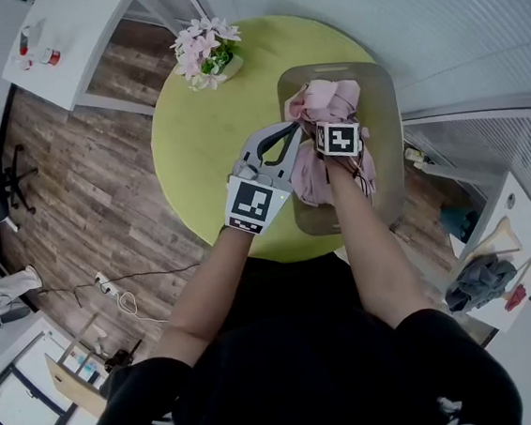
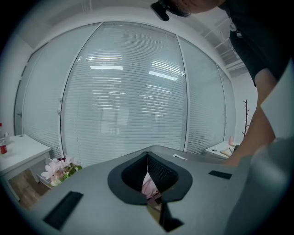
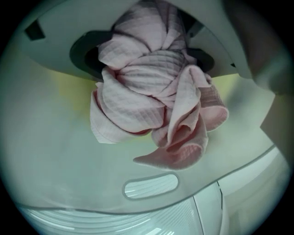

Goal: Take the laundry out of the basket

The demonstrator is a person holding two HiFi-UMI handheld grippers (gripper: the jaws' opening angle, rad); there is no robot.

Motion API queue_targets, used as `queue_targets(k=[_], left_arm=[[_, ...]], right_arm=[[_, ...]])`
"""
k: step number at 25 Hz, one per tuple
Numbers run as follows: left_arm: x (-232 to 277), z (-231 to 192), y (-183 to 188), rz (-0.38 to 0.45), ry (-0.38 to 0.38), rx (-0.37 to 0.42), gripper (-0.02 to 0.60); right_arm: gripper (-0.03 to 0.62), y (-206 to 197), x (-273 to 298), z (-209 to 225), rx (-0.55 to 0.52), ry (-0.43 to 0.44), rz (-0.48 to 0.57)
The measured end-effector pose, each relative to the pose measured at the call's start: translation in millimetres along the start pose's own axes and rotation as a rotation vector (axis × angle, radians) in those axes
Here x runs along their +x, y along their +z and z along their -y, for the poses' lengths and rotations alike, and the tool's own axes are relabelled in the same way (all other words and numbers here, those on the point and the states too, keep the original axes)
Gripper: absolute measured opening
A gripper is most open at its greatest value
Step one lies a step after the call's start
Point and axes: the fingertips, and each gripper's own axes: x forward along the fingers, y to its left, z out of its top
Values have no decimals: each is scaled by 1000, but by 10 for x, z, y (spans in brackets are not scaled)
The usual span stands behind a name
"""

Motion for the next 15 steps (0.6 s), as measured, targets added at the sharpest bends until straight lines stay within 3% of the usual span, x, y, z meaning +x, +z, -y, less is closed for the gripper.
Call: queue_targets(k=[15], left_arm=[[-264,248,225,47,29,33,11]], right_arm=[[462,320,-1035,-159,-75,83,239]])
